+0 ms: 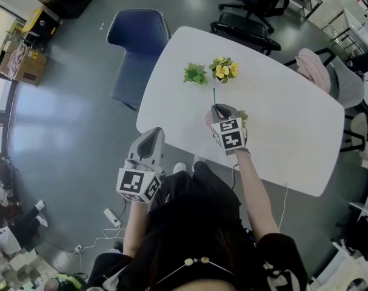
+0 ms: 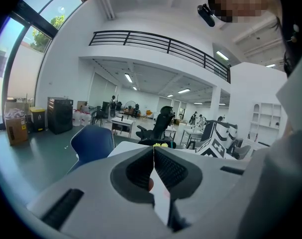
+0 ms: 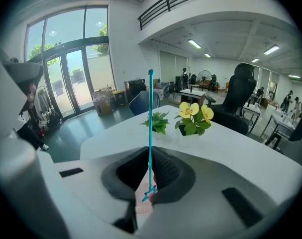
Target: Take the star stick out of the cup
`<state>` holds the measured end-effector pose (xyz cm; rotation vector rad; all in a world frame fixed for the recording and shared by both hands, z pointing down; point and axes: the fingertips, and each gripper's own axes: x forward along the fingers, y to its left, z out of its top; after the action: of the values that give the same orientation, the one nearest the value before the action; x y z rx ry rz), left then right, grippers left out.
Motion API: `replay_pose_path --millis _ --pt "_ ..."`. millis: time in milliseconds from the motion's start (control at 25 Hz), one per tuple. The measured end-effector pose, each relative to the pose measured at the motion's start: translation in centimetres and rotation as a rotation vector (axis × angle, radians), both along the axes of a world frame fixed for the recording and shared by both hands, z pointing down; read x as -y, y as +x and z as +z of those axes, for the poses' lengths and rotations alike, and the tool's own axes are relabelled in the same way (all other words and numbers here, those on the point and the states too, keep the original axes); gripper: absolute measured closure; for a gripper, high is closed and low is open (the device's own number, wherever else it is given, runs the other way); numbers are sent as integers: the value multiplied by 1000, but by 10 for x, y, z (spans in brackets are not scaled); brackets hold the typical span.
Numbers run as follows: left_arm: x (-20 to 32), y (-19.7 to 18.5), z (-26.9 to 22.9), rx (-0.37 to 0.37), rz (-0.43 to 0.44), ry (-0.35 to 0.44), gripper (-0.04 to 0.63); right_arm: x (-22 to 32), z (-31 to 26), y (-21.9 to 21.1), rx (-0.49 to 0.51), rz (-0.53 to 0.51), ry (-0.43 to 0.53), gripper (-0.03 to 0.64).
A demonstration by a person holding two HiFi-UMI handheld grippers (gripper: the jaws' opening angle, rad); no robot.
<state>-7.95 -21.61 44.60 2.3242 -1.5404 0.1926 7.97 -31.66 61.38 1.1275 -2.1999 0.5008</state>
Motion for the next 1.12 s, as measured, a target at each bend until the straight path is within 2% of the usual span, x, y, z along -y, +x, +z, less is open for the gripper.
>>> replay_pose_path --millis 280,520,840,1120 --pt "0 5 3 -10 2 -7 588 -12 -75 12 184 57 177 595" --pt "7 13 -3 -21 61 12 588 -28 -140 26 301 138 315 595" --pt "28 28 -19 -30 147 63 588 -58 -225 39 369 193 493 595" --pt "40 36 -26 -50 173 87 588 -70 -262 40 395 205 549 595"
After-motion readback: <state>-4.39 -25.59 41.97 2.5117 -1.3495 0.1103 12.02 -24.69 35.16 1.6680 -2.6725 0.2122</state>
